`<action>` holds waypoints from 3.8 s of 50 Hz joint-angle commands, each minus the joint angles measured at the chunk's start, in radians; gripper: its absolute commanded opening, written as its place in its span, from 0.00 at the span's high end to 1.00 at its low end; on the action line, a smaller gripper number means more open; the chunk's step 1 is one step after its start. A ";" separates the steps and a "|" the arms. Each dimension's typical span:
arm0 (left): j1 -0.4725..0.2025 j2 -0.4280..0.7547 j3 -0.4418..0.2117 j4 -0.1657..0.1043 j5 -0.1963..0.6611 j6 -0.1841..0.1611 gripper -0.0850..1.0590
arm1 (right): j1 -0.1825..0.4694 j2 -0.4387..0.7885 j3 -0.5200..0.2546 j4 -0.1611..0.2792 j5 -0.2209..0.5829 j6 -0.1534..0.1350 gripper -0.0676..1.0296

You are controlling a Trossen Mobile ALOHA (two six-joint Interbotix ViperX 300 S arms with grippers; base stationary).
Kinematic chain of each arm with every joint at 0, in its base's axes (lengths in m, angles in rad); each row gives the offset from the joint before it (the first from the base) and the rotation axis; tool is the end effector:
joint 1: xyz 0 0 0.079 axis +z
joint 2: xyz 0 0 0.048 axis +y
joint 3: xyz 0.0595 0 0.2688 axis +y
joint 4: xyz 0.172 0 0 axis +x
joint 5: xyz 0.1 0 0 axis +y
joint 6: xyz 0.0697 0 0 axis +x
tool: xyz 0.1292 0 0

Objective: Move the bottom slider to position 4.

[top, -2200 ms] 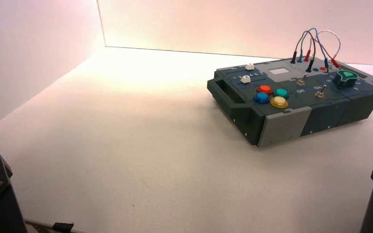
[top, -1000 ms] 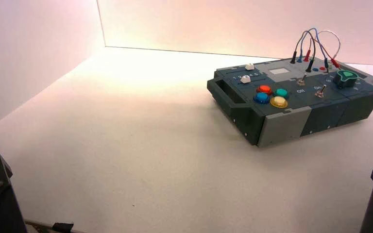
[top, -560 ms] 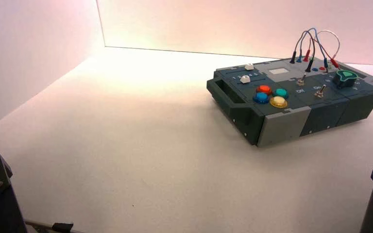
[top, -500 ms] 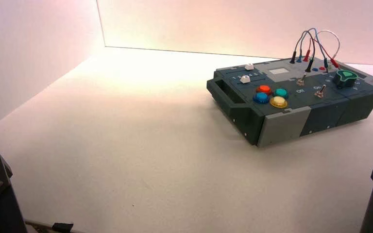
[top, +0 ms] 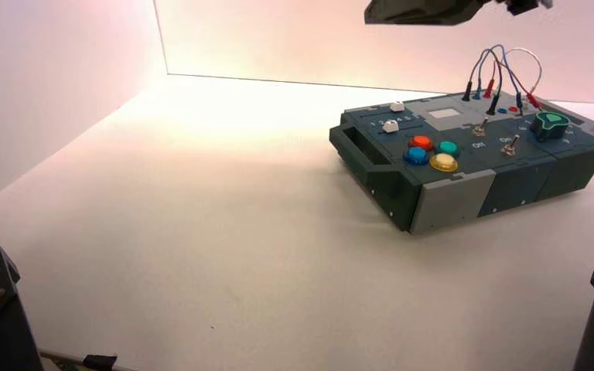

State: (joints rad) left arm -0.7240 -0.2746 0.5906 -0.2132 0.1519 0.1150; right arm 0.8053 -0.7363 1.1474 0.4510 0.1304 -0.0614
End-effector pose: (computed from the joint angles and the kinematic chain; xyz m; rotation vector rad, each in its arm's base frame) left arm 0.3109 -0.2834 0.2283 0.0715 0.4820 -0.7192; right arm 0.1889 0.2129 0.1573 0.1555 0.6588 0.7278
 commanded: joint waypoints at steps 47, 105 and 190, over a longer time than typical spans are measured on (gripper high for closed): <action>0.003 -0.009 -0.017 0.014 -0.011 0.018 0.95 | -0.078 0.341 -0.138 -0.005 -0.026 -0.006 0.96; 0.005 -0.002 -0.014 0.020 -0.011 0.044 0.95 | -0.238 0.541 -0.218 -0.026 0.012 -0.012 0.96; 0.021 0.006 -0.015 0.020 -0.011 0.046 0.95 | -0.302 0.721 -0.308 -0.058 0.040 -0.026 0.96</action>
State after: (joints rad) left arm -0.7102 -0.2592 0.5921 -0.1948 0.1519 0.1549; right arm 0.5062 -0.0092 0.8652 0.3942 0.1672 -0.0828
